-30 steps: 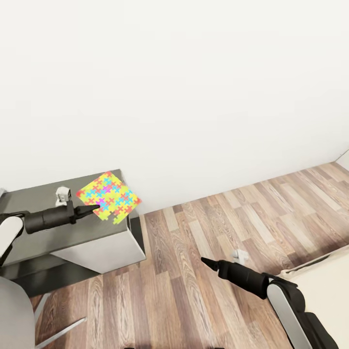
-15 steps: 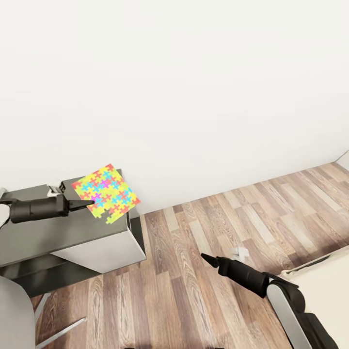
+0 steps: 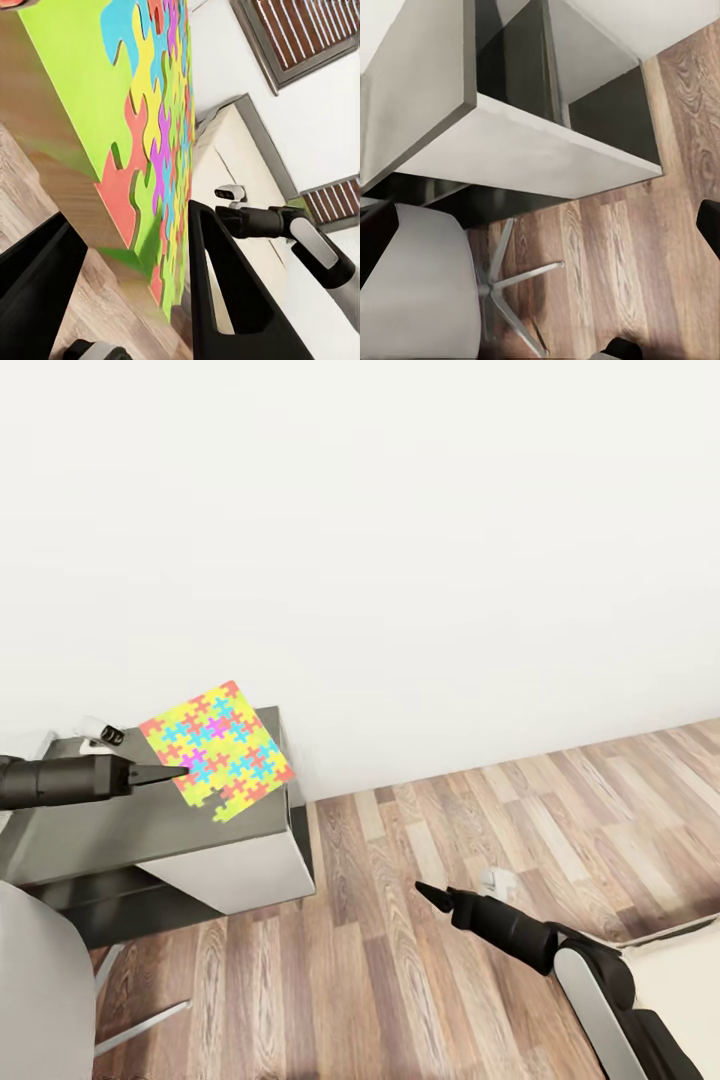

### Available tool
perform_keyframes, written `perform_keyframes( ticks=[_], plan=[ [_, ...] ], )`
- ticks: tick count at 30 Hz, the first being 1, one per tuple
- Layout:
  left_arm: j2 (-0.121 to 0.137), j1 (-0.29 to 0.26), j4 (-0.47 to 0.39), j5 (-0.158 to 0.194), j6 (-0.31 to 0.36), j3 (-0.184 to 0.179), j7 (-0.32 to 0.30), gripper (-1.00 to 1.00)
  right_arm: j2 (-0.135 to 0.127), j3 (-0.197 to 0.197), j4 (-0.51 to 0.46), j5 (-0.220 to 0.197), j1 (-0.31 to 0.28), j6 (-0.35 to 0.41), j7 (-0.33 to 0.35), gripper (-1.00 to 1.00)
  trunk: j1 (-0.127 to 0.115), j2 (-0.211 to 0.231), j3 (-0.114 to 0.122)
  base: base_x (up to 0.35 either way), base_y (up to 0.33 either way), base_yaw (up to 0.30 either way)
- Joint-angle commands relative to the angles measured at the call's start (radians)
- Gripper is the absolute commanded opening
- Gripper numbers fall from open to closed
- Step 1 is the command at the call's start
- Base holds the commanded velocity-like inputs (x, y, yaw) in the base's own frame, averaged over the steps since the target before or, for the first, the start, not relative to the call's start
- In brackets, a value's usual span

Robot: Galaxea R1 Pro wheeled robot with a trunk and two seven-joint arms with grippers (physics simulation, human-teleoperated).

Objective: Put all the toys in the child's room - the three board games (two on the bed and one on the table), the two jigsaw puzzles on the table, and the tennis ball on the table - inside the toy box on the table in the child's room.

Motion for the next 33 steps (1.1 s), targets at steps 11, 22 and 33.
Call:
perform_keyframes(
  ticks=[11, 22, 33],
  plan=[
    [0.003, -0.002, -0.002, 0.000, 0.003, -0.001, -0.012, -1.00, -0.002, -0.001, -0.008, 0.001, 0.008, -0.040, 0.099, 1.00, 0.001, -0.002, 0.012, 0.128, -0.114, 0.218],
    [0.003, -0.002, -0.003, 0.000, 0.003, -0.001, -0.015, -1.00, -0.019, 0.002, -0.008, 0.001, 0.009, -0.055, 0.111, 1.00, 0.001, -0.002, 0.026, -0.036, -0.013, 0.197],
    [0.003, -0.002, -0.003, 0.000, 0.003, 0.000, -0.015, -1.00, -0.019, 0.003, -0.008, 0.001, 0.009, -0.056, 0.110, 1.00, 0.001, -0.002, 0.041, 0.062, -0.056, 0.186]
  ],
)
